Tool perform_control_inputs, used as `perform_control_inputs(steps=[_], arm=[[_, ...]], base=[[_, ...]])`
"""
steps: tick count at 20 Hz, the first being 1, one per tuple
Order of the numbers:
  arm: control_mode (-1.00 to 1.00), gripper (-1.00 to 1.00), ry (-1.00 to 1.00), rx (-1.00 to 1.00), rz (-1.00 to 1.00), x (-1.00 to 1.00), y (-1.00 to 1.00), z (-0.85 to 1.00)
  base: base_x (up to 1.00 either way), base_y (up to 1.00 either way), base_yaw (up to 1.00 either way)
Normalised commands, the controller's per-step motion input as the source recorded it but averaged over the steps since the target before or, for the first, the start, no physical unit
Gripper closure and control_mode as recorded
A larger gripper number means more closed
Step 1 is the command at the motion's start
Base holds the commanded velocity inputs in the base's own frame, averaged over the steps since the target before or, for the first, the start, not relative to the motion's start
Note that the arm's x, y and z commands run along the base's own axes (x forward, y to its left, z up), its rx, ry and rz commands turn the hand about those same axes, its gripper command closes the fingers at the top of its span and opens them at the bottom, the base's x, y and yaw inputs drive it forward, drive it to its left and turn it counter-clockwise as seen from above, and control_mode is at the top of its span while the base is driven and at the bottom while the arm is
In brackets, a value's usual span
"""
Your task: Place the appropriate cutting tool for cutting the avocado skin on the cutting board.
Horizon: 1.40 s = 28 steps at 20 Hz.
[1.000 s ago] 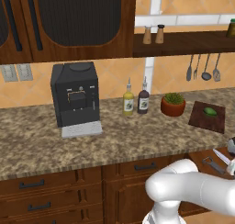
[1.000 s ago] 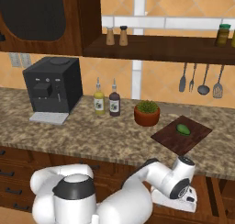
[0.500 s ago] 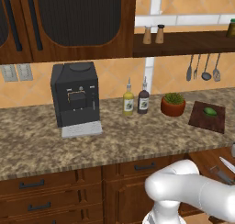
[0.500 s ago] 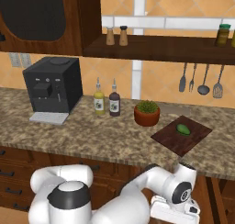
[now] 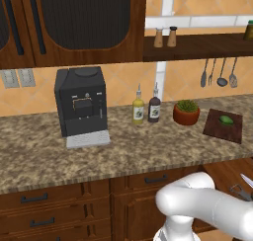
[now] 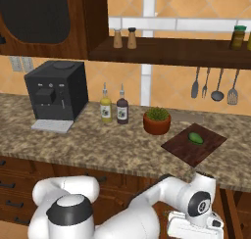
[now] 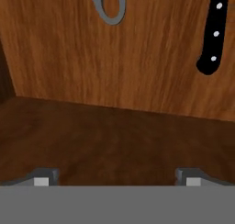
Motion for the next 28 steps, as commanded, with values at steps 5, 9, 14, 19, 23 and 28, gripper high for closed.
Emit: perform_control_inputs(steps=[5, 9, 14, 19, 23, 28], arm=[[-1.0, -1.0, 0.0, 0.04, 0.03, 0.8, -0.35, 0.0], [-1.0, -1.0, 0.0, 0.05, 0.03, 0.62, -0.19, -0.06], [-1.0, -1.0, -0.07, 0.03, 0.02, 0.05, -0.03, -0.46], [-1.0, -1.0, -0.11, 0.0, 0.0, 0.0, 0.0, -0.58], [-1.0, -1.0, -0.15, 0.0, 0.01, 0.0, -0.06, -0.35], [-1.0, -1.0, -0.18, 0.0, 0.02, 0.0, -0.17, -0.23]], base=[[0.0, 0.0, 0.0], [0.0, 0.0, 0.0], [0.0, 0.0, 0.0], [0.0, 0.0, 0.0], [0.0, 0.0, 0.0], [0.0, 0.0, 0.0]])
